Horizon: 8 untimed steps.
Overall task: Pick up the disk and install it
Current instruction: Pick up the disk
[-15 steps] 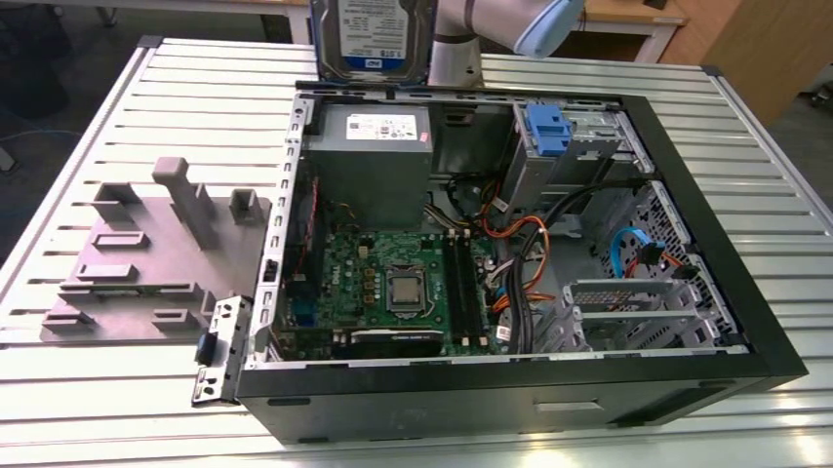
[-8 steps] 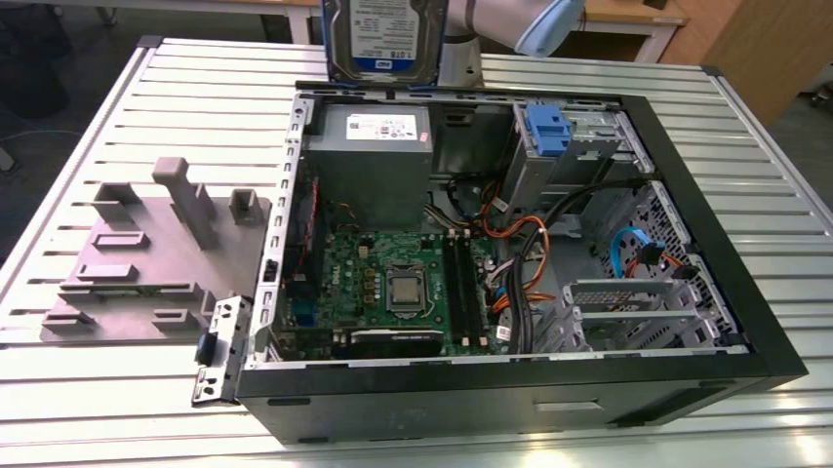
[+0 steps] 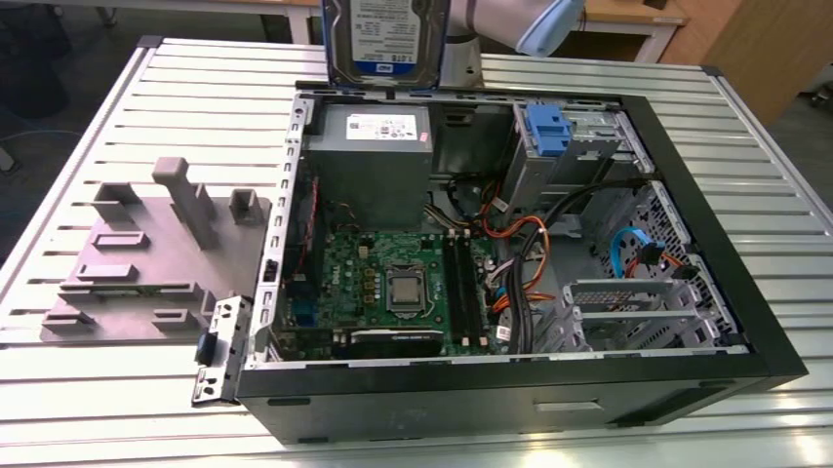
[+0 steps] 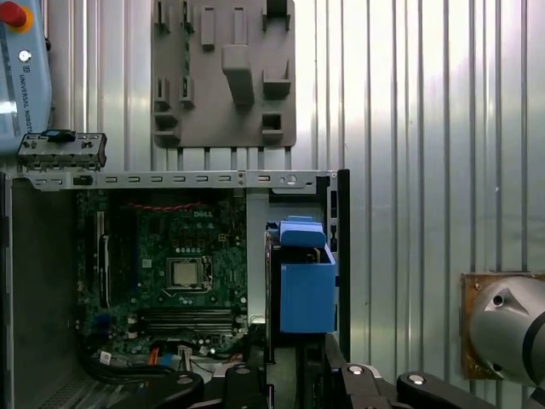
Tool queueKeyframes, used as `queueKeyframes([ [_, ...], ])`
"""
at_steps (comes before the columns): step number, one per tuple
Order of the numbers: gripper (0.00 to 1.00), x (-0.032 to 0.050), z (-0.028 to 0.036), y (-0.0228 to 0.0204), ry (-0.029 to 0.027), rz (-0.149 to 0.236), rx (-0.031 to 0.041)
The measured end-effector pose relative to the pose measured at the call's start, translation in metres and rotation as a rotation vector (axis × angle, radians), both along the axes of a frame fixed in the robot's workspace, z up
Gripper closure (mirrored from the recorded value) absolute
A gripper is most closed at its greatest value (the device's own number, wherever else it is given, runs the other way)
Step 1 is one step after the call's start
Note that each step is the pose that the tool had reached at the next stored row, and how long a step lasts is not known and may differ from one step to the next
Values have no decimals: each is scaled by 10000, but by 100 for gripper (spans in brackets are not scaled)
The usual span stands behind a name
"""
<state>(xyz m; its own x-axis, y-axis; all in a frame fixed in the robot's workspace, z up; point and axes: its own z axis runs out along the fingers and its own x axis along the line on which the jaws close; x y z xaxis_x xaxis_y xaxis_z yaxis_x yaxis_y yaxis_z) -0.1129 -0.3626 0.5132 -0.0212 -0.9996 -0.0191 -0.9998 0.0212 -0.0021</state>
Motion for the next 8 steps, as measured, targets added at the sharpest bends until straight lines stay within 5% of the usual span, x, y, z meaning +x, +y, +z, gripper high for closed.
queueKeyframes([
  [8,65,5,-4,-122,0,0,0],
])
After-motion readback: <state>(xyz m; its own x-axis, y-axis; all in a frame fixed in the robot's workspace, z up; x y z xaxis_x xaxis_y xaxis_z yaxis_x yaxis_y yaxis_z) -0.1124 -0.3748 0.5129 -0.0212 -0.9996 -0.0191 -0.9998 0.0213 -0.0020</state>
